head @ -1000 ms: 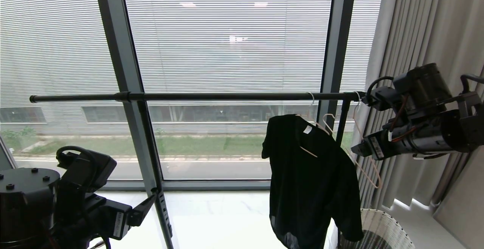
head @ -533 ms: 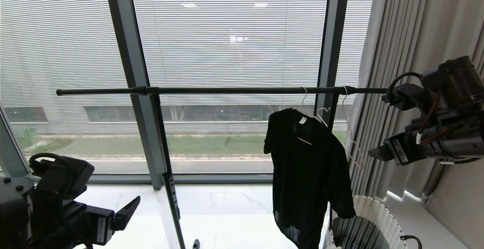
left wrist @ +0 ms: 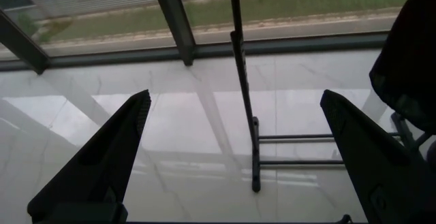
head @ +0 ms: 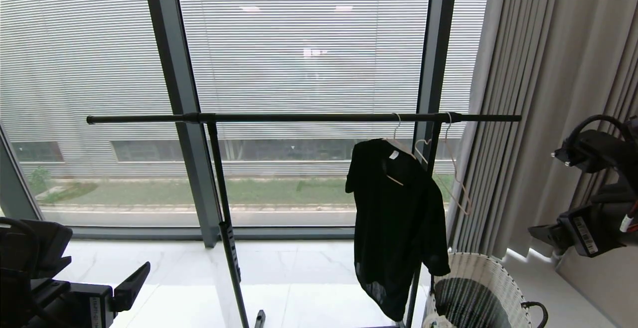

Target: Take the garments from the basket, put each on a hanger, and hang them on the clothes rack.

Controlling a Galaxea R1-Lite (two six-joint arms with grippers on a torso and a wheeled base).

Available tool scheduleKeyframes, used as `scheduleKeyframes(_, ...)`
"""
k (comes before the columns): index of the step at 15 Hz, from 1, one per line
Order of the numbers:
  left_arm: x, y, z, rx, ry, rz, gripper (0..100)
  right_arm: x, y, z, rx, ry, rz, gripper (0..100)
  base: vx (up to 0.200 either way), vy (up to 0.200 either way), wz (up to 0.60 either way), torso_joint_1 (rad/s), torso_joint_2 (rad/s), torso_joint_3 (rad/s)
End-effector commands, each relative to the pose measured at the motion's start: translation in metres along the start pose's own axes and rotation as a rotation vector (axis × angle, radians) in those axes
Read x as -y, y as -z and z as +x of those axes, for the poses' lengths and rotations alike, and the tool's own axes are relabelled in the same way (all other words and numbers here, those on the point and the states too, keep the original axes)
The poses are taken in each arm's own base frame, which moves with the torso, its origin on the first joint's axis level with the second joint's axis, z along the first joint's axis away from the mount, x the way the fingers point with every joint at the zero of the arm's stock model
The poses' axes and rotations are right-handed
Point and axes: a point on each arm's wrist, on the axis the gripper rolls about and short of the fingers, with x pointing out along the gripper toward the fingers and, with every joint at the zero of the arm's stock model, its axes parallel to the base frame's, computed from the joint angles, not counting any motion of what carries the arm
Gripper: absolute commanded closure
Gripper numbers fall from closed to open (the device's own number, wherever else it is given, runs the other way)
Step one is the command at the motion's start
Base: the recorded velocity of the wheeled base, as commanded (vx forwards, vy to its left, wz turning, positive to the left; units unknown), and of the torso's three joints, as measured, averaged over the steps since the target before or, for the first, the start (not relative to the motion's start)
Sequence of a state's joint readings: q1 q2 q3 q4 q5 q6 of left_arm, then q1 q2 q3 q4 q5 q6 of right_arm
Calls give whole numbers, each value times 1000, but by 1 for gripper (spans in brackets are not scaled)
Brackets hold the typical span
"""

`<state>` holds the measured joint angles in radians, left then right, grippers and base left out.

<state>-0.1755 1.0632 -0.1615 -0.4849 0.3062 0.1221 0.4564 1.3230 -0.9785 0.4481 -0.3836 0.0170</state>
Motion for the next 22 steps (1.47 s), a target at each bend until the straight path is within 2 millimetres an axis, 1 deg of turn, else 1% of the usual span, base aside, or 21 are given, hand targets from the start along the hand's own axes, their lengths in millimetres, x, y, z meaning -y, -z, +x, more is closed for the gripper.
scheduleKeyframes(1, -3, 0, -4, 18, -15, -11, 0, 3, 6, -8, 17, 2, 6, 0, 0, 0, 0, 0, 0, 0)
scheduleKeyframes(4, -4, 0, -5, 23, -20, -13, 0, 3, 7, -8, 17, 2, 5, 0, 0, 0, 0, -98, 221, 117)
scheduleKeyframes(18, -5, -2, -7, 42, -22, -17, 0, 3, 7, -8, 16, 0, 3, 0, 0, 0, 0, -222, 505, 283)
scheduleKeyframes(22, -5, -2, -7, 42, -22, -17, 0, 3, 11, -7, 6, 1, -1, 0, 0, 0, 0, -193, 485, 287)
